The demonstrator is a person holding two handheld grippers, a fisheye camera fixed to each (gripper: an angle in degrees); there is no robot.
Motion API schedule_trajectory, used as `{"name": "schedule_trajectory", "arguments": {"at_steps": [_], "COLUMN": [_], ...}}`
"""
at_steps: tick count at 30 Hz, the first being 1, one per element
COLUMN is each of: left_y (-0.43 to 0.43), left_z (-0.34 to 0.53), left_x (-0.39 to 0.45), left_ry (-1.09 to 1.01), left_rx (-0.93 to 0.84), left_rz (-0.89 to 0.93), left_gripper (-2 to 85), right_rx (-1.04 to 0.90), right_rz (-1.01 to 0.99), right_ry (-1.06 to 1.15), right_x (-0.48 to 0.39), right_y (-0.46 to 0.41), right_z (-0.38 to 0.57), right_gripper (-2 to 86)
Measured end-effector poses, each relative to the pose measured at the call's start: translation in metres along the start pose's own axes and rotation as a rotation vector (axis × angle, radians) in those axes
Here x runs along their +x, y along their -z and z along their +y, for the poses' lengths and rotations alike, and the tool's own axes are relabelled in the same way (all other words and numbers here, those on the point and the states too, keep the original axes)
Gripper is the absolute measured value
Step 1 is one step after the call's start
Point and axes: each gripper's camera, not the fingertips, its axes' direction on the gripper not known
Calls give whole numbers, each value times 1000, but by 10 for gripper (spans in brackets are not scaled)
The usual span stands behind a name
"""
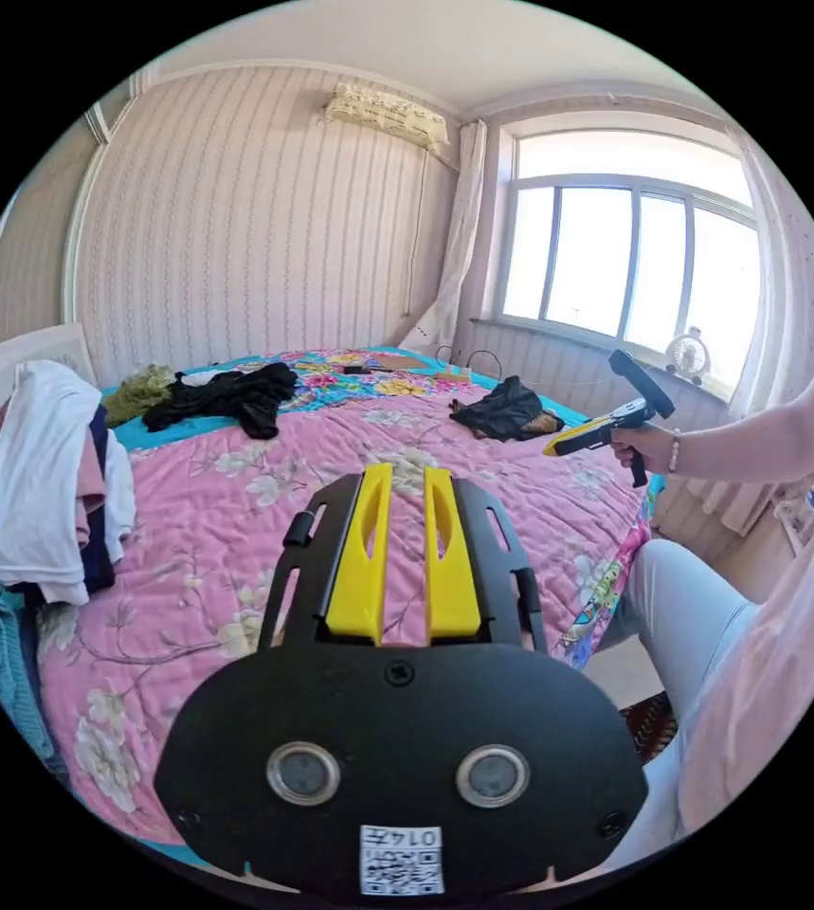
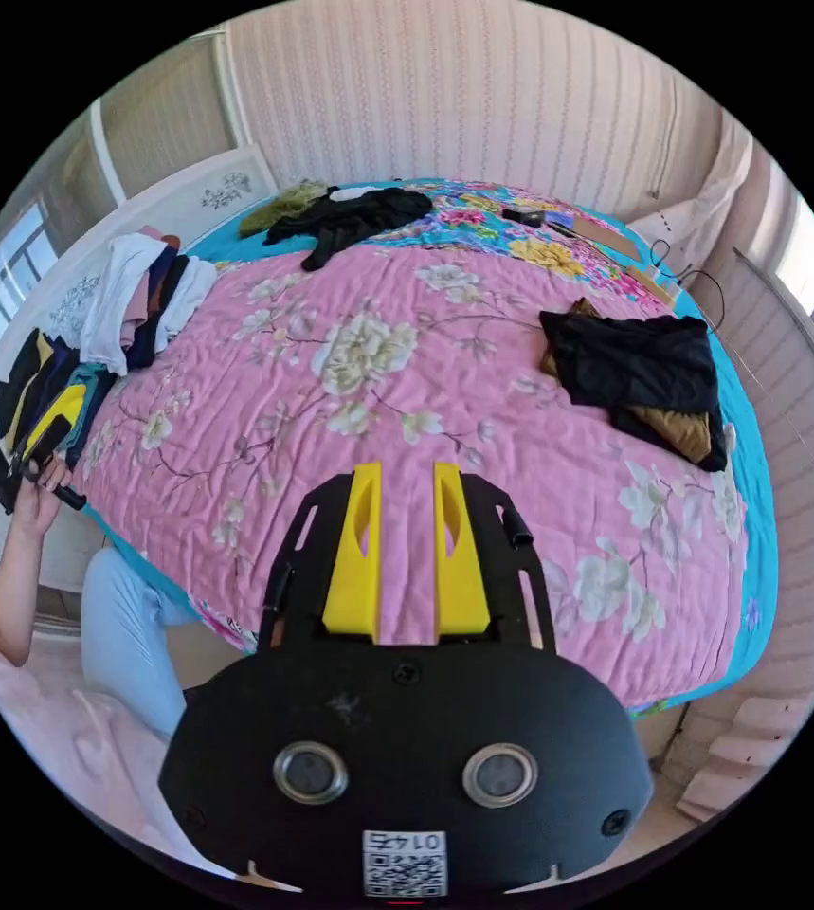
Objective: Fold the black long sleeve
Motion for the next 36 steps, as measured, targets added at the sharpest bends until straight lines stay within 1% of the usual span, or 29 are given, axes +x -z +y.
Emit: {"name": "schedule_trajectory", "arguments": {"at_steps": [3,6,8,10,12,15,17,19,20,21,22,25,26,27,29,30,32,33,35,36], "left_y": [-81,-161,-208,-279,-332,-407,-454,-517,-532,-562,-592,-643,-646,-649,-644,-632,-602,-577,-530,-493], "left_z": [-27,-55,-71,-96,-117,-151,-167,-179,-179,-177,-173,-155,-151,-149,-155,-160,-163,-163,-154,-143], "left_x": [35,64,76,88,97,107,110,116,119,123,128,132,132,130,127,125,122,122,120,118], "left_ry": [-69,-112,-126,-136,-163,-179,-164,-152,-158,-169,-184,-138,-138,-115,-98,-111,-153,-189,-237,-256], "left_rx": [-116,-186,-186,-252,-305,-237,-237,-292,-305,-342,-410,-572,-578,-589,-605,-572,-490,-446,-375,-346], "left_rz": [132,252,281,290,325,267,229,227,225,200,174,138,128,115,161,200,244,294,346,390], "left_gripper": [71,76,76,72,68,62,64,83,87,94,99,74,67,40,16,8,1,-2,-4,-5], "right_rx": [-1,32,71,112,115,124,96,69,54,8,6,81,92,106,92,123,217,267,299,301], "right_rz": [64,59,42,17,23,-20,-19,12,12,9,21,-49,-52,-65,-115,-159,-168,-158,-224,-289], "right_ry": [-113,-171,-213,-244,-247,-267,-273,-316,-351,-443,-516,-532,-524,-512,-520,-520,-500,-491,-443,-409], "right_x": [65,117,145,178,201,240,261,285,292,307,321,344,346,352,362,365,363,360,351,342], "right_y": [-2,-16,-26,-40,-55,-88,-113,-144,-153,-172,-184,-198,-200,-202,-199,-192,-171,-155,-134,-121], "right_z": [32,44,38,19,2,-18,-28,-36,-37,-35,-30,-11,-8,-1,10,20,39,53,74,90], "right_gripper": [87,106,113,116,115,113,115,107,92,62,49,26,23,17,10,7,5,3,2,1]}}
